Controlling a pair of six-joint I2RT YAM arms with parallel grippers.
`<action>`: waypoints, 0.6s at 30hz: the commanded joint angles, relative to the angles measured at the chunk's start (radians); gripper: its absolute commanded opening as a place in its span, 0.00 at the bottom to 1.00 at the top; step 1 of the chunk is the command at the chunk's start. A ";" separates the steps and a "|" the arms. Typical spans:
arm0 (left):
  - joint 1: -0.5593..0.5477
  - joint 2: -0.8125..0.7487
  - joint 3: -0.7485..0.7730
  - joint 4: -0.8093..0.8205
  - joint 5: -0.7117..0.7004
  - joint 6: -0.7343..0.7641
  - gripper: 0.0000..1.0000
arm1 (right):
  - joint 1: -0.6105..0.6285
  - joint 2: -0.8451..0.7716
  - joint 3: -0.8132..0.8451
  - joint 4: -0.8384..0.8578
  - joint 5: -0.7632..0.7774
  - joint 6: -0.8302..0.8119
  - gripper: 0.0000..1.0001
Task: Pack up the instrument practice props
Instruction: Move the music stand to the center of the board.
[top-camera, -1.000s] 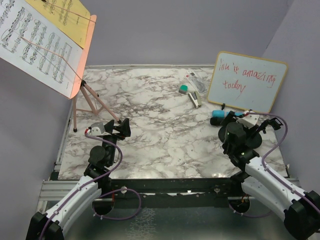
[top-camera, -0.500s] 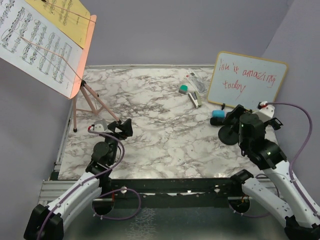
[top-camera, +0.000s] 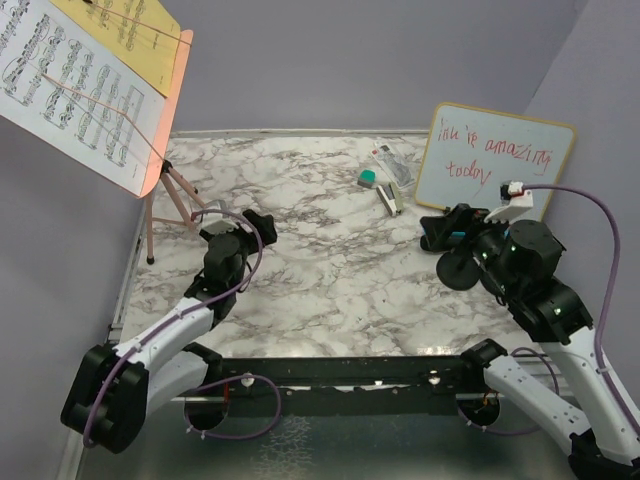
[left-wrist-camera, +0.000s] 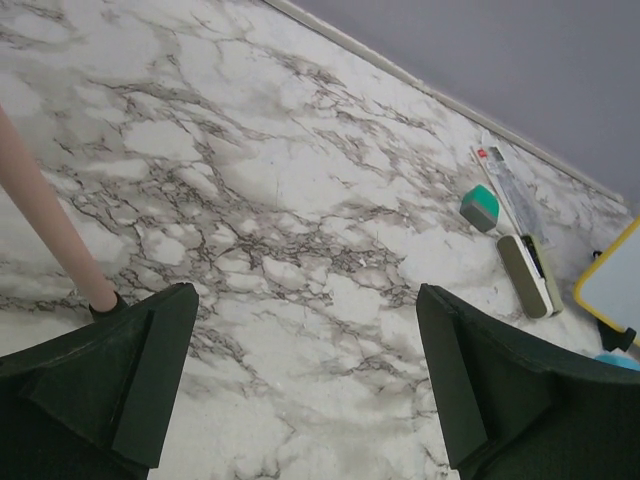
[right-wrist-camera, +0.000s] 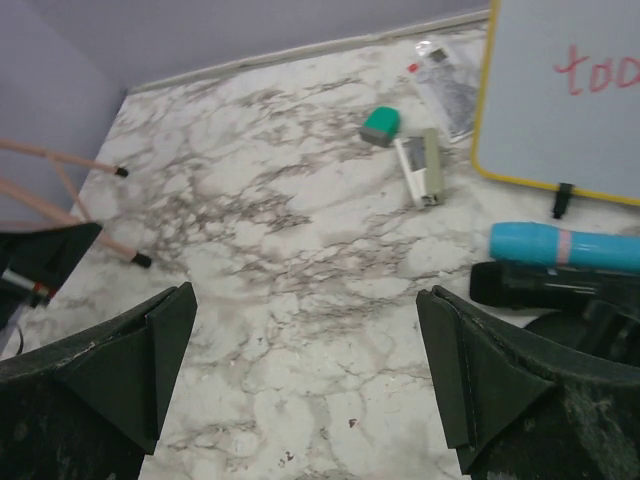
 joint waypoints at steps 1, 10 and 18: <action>0.041 0.031 0.137 -0.200 -0.015 -0.039 0.99 | -0.003 0.027 -0.090 0.203 -0.310 -0.081 1.00; 0.168 -0.033 0.316 -0.479 -0.157 0.029 0.99 | -0.003 0.036 -0.229 0.354 -0.467 -0.123 1.00; 0.316 -0.029 0.357 -0.471 -0.159 0.023 0.99 | -0.003 0.013 -0.269 0.397 -0.562 -0.126 1.00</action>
